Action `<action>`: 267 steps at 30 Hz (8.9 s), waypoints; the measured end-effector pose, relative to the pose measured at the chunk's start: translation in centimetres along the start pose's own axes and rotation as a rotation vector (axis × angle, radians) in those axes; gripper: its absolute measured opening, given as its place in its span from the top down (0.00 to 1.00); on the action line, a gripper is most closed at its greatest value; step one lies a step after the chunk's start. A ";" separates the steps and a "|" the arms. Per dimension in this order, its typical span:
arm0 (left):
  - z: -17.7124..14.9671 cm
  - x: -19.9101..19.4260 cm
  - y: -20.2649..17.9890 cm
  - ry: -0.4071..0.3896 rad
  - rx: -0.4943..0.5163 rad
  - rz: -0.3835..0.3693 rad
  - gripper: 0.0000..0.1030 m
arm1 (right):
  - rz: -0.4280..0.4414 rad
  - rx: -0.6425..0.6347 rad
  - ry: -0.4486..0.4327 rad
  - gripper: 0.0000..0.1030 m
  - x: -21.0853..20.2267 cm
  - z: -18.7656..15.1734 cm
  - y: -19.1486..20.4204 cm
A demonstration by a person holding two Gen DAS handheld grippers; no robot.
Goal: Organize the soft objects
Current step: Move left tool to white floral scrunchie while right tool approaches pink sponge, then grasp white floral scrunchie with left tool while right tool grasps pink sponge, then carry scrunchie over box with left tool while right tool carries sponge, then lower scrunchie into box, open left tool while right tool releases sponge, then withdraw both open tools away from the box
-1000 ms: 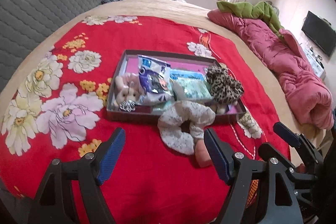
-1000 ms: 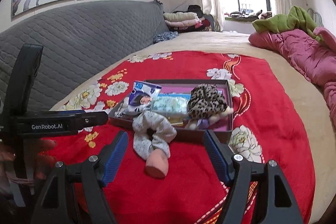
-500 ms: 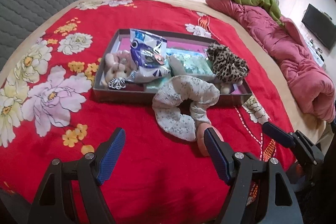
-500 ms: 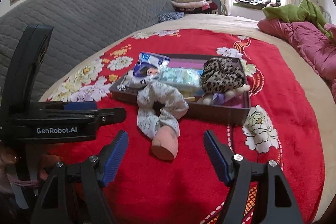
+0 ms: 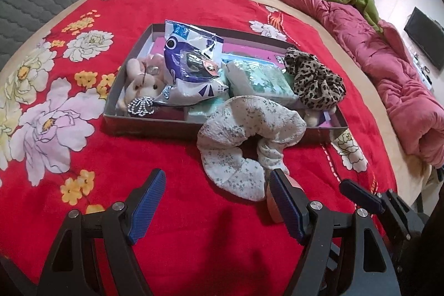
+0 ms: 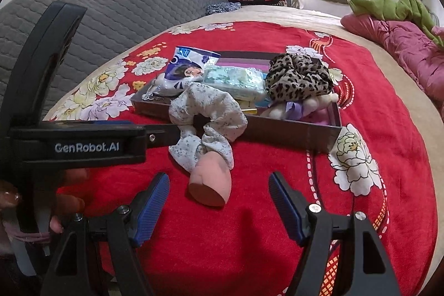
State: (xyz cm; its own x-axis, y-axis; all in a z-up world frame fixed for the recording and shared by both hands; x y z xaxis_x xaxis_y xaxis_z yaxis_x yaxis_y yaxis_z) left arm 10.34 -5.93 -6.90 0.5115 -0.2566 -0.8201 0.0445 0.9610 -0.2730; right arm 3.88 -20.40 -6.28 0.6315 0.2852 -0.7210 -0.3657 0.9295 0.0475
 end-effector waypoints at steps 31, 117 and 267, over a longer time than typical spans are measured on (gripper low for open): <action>2.2 5.9 1.5 -0.002 -0.063 -0.064 0.29 | 0.028 -0.079 0.061 0.38 4.9 0.2 0.6; 7.9 -11.5 -2.1 -0.339 0.009 0.011 0.92 | -0.018 -0.157 -0.378 0.63 -5.4 9.0 -3.1; 1.4 -12.4 -1.5 -0.325 0.051 0.107 0.24 | -0.304 0.088 -0.358 0.26 -10.0 6.4 -2.0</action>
State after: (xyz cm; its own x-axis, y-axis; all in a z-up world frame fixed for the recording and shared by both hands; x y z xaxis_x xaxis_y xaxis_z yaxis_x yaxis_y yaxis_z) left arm 5.11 -4.04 4.35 0.7618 -0.1154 -0.6375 0.0142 0.9868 -0.1616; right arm 2.67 -23.63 5.20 0.9021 0.0458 -0.4290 -0.0786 0.9952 -0.0589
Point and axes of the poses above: each gripper's, at about its wrist camera, not at the fingertips, and x roughly the way its jaws point, y to its left, z to its top, the point moved 2 cm from there along x, roughly the way its jaws point, and after that the axes turned 6 degrees about -x, right-handed, at the moved point
